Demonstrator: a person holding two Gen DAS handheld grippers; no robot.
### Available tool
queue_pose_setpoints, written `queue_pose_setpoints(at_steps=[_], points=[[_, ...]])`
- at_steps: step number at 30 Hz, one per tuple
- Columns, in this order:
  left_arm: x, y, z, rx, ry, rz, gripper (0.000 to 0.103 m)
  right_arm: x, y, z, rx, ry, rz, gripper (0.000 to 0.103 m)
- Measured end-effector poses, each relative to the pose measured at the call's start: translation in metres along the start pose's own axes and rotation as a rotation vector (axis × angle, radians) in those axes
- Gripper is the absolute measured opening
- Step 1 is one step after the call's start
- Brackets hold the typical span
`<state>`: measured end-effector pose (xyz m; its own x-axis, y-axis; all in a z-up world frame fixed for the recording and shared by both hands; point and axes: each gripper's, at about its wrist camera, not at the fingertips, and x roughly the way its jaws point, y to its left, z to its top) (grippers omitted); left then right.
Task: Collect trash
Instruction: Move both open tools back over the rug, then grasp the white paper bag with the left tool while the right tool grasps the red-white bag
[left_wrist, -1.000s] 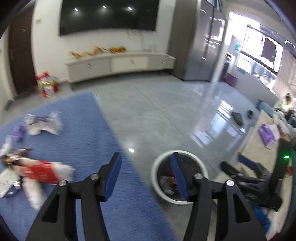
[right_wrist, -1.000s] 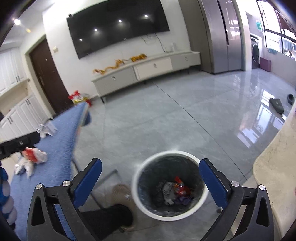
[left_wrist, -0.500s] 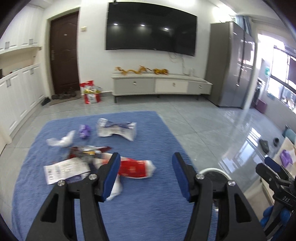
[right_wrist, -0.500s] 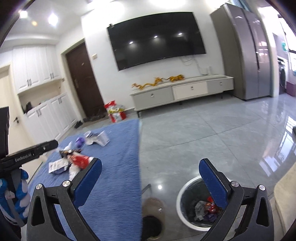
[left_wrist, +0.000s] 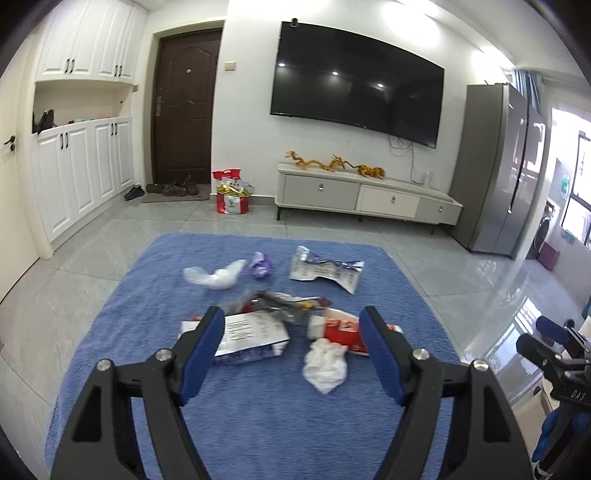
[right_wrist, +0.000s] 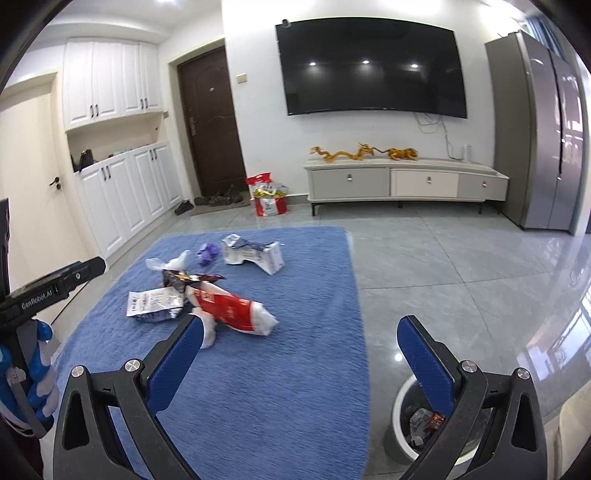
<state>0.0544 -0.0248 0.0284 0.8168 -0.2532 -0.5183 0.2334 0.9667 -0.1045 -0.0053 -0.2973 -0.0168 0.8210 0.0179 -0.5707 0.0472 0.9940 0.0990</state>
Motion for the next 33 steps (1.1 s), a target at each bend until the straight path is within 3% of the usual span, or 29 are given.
queue_pose_setpoints(at_steps=[8, 18, 26, 31, 33], points=[[0.005, 0.052, -0.01, -0.051, 0.005, 0.006, 0.078, 0.025, 0.046, 0.013, -0.085, 0.053, 0.032, 0.103], [0.027, 0.093, -0.027, -0.021, 0.049, 0.003, 0.08, 0.06, 0.088, 0.015, -0.173, 0.11, 0.092, 0.103], [0.062, 0.115, -0.028, 0.096, 0.113, -0.135, 0.082, 0.096, 0.101, 0.018, -0.241, 0.153, 0.135, 0.103], [0.094, 0.108, -0.021, 0.178, 0.181, -0.254, 0.086, 0.123, 0.107, 0.021, -0.277, 0.189, 0.161, 0.103], [0.11, 0.102, -0.019, 0.226, 0.216, -0.269, 0.086, 0.136, 0.109, 0.023, -0.306, 0.206, 0.167, 0.103]])
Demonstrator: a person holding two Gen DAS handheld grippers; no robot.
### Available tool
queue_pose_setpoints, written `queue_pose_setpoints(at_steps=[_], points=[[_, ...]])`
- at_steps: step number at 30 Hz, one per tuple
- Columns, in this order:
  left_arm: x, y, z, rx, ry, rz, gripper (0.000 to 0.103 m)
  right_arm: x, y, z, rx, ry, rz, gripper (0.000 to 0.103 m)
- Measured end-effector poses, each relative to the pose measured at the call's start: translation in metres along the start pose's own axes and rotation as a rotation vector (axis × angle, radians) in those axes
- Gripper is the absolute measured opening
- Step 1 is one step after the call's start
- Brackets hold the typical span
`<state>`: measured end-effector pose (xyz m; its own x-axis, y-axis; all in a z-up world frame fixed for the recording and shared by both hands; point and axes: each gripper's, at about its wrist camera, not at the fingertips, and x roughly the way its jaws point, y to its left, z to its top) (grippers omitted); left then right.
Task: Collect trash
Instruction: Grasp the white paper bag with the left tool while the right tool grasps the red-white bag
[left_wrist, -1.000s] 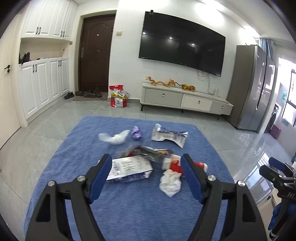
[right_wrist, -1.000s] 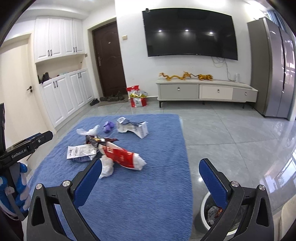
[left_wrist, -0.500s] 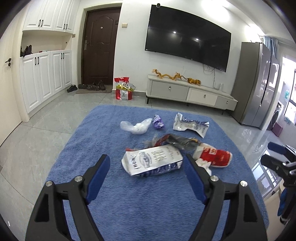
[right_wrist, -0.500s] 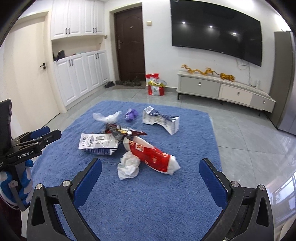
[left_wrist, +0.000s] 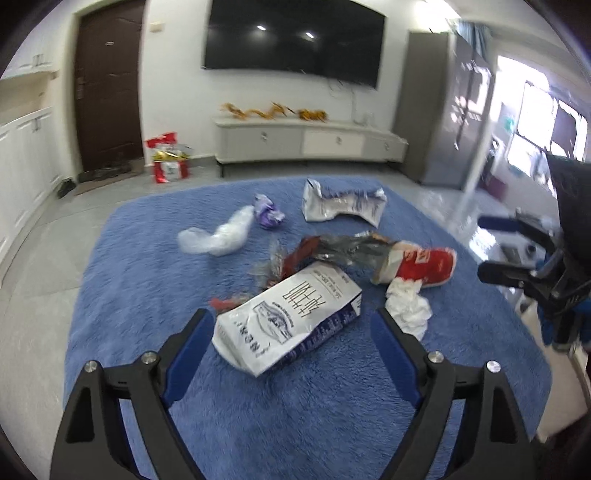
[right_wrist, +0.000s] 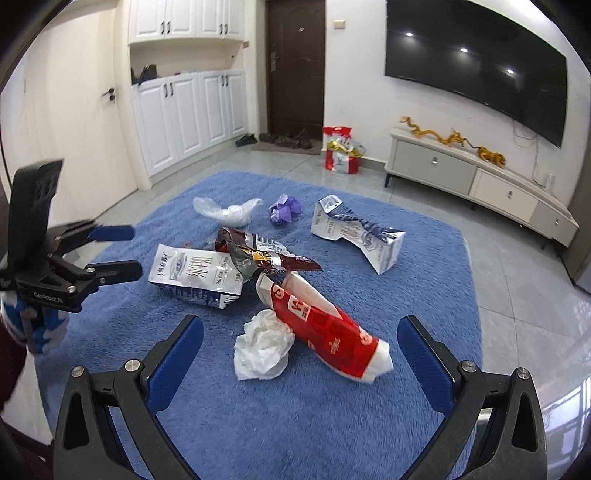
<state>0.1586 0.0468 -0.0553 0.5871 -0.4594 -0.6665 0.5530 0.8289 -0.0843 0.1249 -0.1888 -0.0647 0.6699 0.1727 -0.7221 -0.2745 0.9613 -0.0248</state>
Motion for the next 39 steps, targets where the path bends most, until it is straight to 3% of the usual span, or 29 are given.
queue_pose_setpoints(at_steps=[5, 9, 15, 20, 26, 33, 39], points=[[0.034, -0.016, 0.009, 0.175, 0.075, -0.021, 0.086, 0.03, -0.002, 0.01, -0.037, 0.05, 0.019, 0.103], [0.057, -0.017, 0.014, 0.235, 0.13, -0.068, 0.086, 0.053, -0.005, 0.016, -0.053, 0.088, 0.048, 0.103], [0.083, -0.005, 0.023, 0.204, 0.188, -0.134, 0.086, 0.079, -0.023, 0.02, 0.008, 0.133, 0.128, 0.096], [0.088, 0.006, 0.016, 0.119, 0.214, -0.187, 0.085, 0.097, -0.04, 0.013, 0.07, 0.196, 0.172, 0.067], [0.063, -0.009, -0.006, 0.119, 0.219, -0.214, 0.083, 0.09, -0.05, -0.005, 0.098, 0.204, 0.2, 0.053], [0.04, -0.017, -0.017, 0.036, 0.186, -0.22, 0.064, 0.074, -0.05, -0.019, 0.124, 0.185, 0.216, 0.039], [0.024, -0.024, -0.022, -0.016, 0.151, -0.204, 0.049, 0.061, -0.054, -0.034, 0.156, 0.177, 0.215, 0.036]])
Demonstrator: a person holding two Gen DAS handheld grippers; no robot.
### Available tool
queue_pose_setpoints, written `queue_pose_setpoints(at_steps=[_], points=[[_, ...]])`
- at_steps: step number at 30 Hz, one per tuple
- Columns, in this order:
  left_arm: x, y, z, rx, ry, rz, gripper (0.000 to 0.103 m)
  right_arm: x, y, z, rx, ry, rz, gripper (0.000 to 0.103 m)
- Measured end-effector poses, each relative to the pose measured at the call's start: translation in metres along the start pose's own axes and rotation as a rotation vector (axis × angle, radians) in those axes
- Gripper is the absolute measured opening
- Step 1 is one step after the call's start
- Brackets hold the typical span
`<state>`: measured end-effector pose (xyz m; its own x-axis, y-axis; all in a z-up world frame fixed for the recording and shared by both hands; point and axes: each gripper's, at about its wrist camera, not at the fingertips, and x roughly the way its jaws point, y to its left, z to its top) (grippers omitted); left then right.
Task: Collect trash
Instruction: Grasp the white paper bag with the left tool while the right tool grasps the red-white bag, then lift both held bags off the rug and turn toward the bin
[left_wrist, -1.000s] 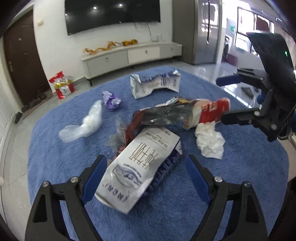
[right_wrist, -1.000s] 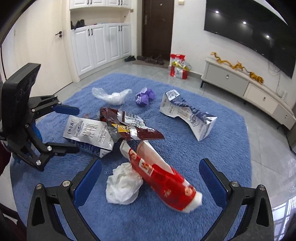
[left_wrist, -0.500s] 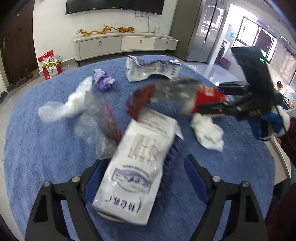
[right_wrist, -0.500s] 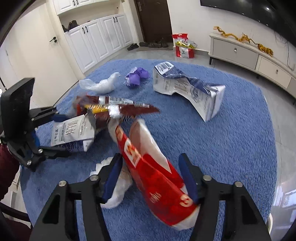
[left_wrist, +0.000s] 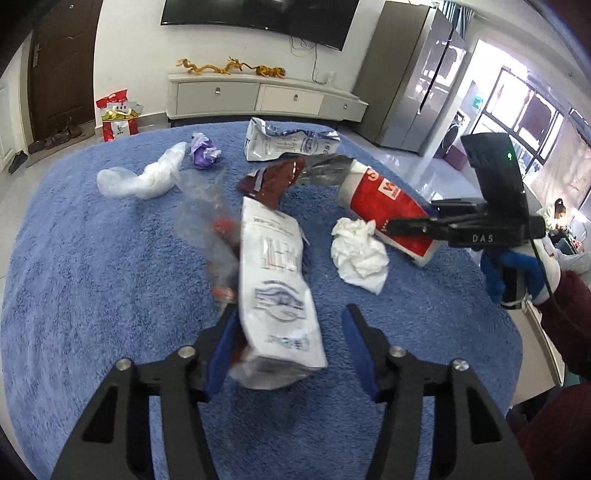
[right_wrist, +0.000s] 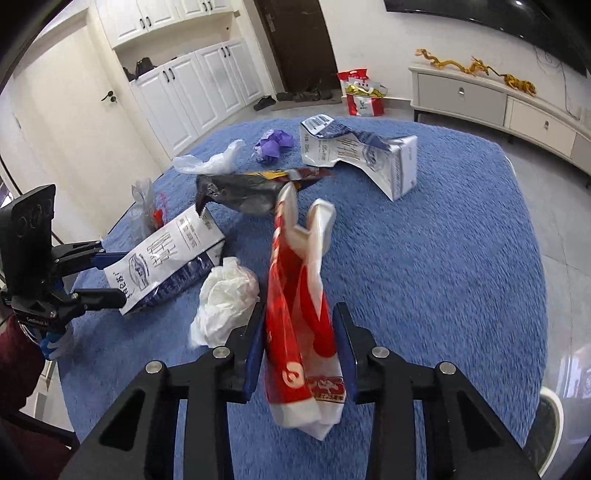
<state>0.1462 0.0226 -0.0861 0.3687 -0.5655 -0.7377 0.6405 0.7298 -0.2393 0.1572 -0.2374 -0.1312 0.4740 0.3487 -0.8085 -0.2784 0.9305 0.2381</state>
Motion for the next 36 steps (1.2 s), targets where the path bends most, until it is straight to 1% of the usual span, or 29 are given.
queue_pose_setpoints(at_steps=[4, 8, 10, 13, 17, 21, 24, 27, 28, 29, 31, 36], points=[[-0.006, -0.018, -0.002, 0.026, -0.021, 0.005, 0.049, -0.007, -0.002, -0.006, 0.019, -0.012, -0.002, 0.036], [-0.002, -0.026, 0.006, 0.031, -0.018, -0.001, 0.049, -0.008, 0.001, -0.009, 0.025, -0.013, -0.003, 0.036], [0.006, -0.026, 0.011, 0.021, -0.007, 0.012, 0.049, -0.006, 0.0, -0.009, 0.036, -0.015, -0.003, 0.037], [0.021, -0.023, 0.017, -0.02, 0.019, 0.027, 0.049, -0.002, -0.005, -0.006, 0.053, -0.014, 0.006, 0.038], [0.043, -0.017, 0.023, -0.058, 0.069, 0.089, 0.048, 0.003, -0.008, -0.005, 0.069, -0.015, 0.022, 0.036], [0.049, -0.025, 0.024, -0.052, 0.066, 0.136, 0.046, 0.005, -0.008, -0.004, 0.068, -0.026, 0.032, 0.035], [0.049, -0.028, 0.021, -0.068, 0.055, 0.156, 0.044, 0.001, -0.006, -0.008, 0.062, -0.041, 0.032, 0.032], [0.042, -0.028, 0.016, -0.105, 0.038, 0.168, 0.038, -0.009, -0.003, -0.015, 0.053, -0.06, 0.03, 0.031], [0.038, -0.028, 0.014, -0.119, 0.032, 0.169, 0.032, -0.013, -0.003, -0.017, 0.051, -0.065, 0.029, 0.031], [0.032, -0.028, 0.012, -0.136, 0.018, 0.165, 0.031, -0.018, -0.001, -0.021, 0.052, -0.073, 0.029, 0.03], [0.022, -0.028, 0.007, -0.177, 0.004, 0.153, 0.031, -0.028, -0.001, -0.027, 0.058, -0.087, 0.029, 0.03], [0.002, -0.037, -0.011, -0.206, -0.017, 0.14, 0.031, -0.05, 0.002, -0.043, 0.073, -0.111, 0.029, 0.03]])
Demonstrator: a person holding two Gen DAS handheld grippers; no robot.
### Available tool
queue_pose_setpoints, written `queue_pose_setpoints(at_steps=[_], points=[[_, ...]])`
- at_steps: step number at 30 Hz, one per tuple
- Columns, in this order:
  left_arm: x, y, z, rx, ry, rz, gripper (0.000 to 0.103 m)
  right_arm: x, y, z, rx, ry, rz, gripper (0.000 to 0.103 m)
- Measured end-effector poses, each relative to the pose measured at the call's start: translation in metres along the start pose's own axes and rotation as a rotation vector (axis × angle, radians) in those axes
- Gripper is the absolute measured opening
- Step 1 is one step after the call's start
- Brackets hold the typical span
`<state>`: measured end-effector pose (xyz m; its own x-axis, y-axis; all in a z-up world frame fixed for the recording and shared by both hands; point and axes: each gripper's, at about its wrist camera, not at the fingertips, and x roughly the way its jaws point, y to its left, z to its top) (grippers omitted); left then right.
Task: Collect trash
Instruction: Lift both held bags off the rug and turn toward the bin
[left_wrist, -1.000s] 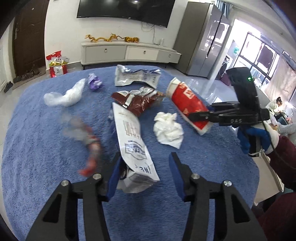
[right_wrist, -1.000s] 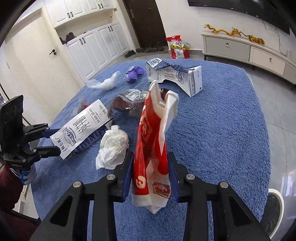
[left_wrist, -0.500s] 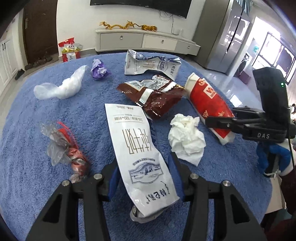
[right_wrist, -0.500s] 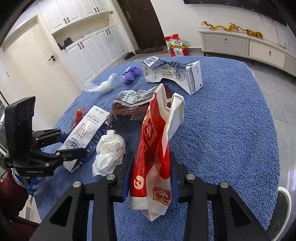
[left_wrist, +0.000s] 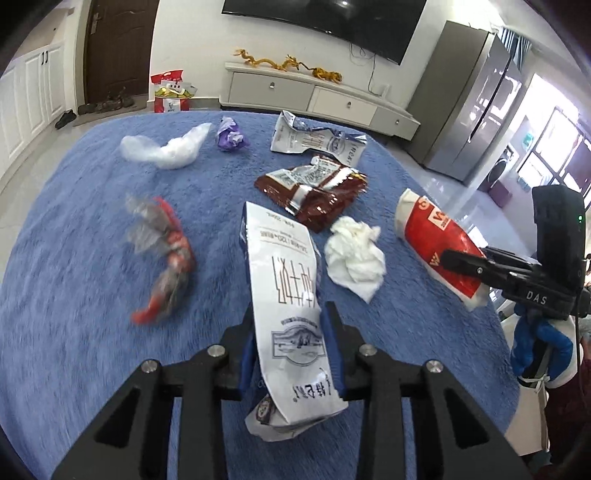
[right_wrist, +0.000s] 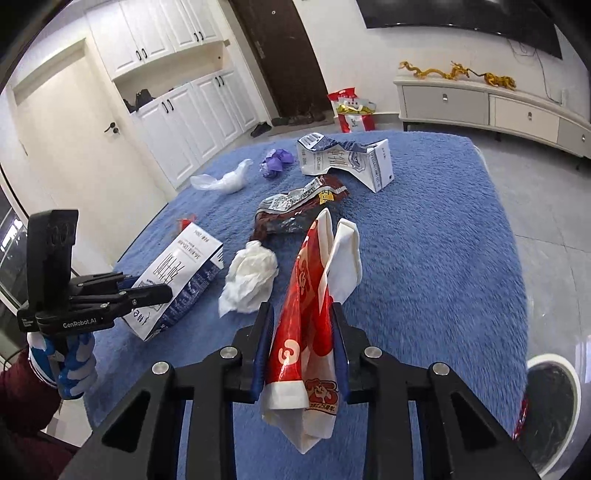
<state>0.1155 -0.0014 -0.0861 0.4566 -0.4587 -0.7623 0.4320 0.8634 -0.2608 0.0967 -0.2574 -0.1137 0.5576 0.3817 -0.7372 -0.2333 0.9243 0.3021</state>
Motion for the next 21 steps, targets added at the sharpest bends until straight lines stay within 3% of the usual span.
queue_pose_setpoints(at_steps=[16, 20, 21], points=[[-0.082, -0.02, -0.031, -0.035, -0.122, -0.005, 0.031, -0.052, 0.02, -0.039, 0.023, -0.085, 0.032, 0.027], [-0.087, -0.042, -0.022, -0.001, -0.131, -0.027, 0.031, -0.075, 0.011, -0.039, 0.047, -0.153, 0.03, 0.0], [-0.087, -0.049, -0.018, 0.008, -0.131, -0.036, 0.031, -0.082, 0.006, -0.039, 0.053, -0.168, 0.021, 0.0]])
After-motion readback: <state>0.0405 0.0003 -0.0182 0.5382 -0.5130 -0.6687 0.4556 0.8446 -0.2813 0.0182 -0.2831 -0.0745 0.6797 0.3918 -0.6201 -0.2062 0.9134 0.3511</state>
